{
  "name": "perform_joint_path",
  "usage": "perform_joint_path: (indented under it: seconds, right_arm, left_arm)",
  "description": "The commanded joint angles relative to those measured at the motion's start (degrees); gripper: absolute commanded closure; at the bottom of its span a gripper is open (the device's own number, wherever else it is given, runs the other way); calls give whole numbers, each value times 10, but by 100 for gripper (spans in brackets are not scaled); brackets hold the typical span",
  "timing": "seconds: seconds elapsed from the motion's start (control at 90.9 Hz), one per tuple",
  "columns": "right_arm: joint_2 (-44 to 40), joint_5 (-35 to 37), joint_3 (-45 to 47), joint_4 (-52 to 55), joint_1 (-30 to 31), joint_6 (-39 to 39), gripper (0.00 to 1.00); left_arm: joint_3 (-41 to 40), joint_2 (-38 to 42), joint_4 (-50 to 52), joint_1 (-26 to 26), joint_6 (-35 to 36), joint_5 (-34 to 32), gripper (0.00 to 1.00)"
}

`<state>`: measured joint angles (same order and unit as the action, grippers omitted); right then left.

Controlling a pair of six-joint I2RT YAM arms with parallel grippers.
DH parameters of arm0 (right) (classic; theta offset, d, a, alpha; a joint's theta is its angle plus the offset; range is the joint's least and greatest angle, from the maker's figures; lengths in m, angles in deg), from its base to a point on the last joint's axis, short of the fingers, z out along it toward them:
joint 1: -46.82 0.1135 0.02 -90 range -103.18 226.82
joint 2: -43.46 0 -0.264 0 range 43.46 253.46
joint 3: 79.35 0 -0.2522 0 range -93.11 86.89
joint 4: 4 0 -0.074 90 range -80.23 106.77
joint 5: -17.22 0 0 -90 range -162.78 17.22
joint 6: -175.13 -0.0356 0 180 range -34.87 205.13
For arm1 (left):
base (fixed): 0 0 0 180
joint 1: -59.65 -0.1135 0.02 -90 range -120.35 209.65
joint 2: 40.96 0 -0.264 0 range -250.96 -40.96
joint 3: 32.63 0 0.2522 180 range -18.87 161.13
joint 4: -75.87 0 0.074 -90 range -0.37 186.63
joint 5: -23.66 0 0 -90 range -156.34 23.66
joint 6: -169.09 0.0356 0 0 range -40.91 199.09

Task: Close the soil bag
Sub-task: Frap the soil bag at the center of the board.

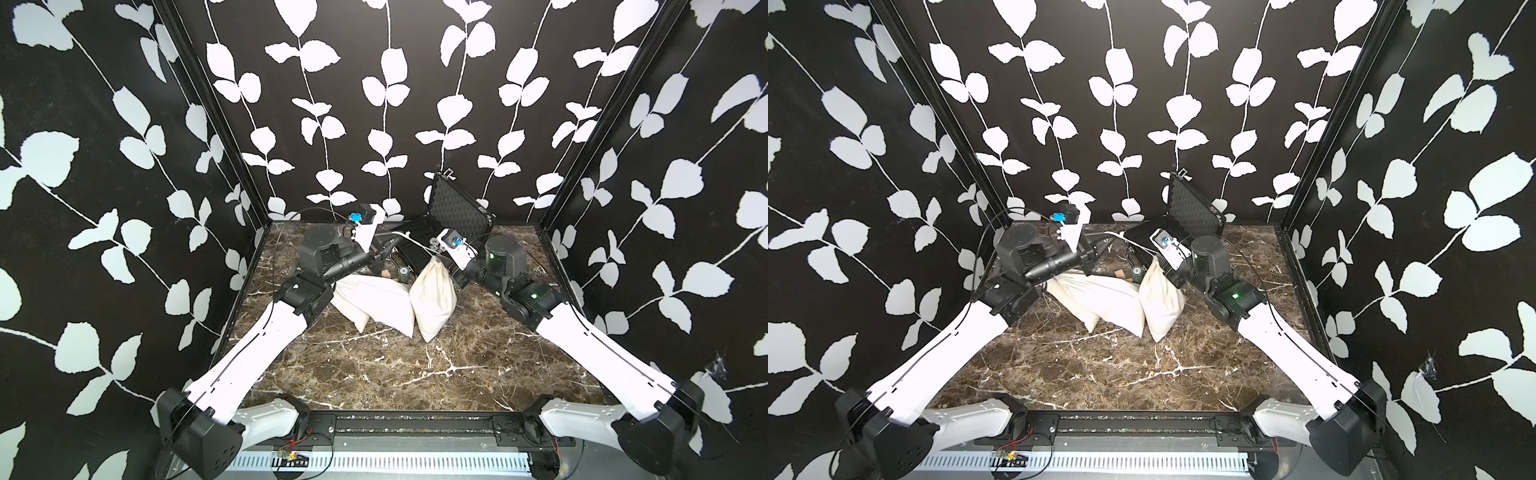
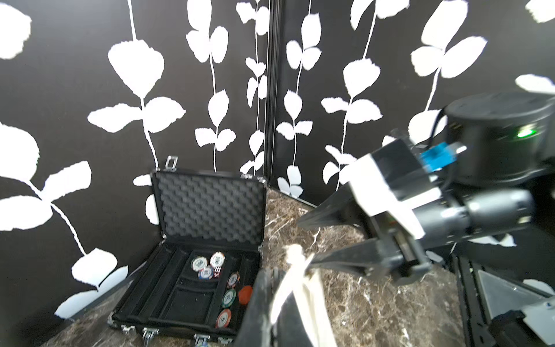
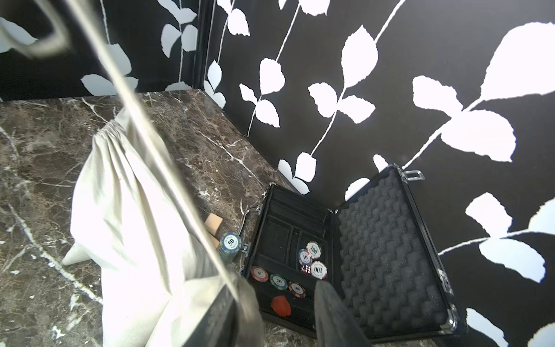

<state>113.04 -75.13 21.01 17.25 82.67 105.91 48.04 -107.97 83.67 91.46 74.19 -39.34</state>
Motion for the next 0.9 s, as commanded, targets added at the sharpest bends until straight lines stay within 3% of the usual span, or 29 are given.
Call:
perform_joint_path:
  seconds: [0.0, 0.319, 0.561, 0.77, 0.891]
  right_arm:
    - [5, -3, 6, -50, 3, 14, 55]
    - [44, -143, -23, -98, 8, -37, 54]
    - [45, -89, -25, -104, 36, -37, 54]
    - [-19, -49, 8, -88, 40, -20, 48]
    - [-26, -70, 10, -71, 43, -16, 44]
  left_arm:
    - [-3, 1, -8, 2, -25, -1, 100]
    - [-4, 17, 4, 1, -36, -27, 100]
    - [6, 24, 19, 1, -53, -42, 100]
    - [13, 27, 37, 1, -59, -63, 100]
    - [14, 30, 34, 1, -67, -61, 100]
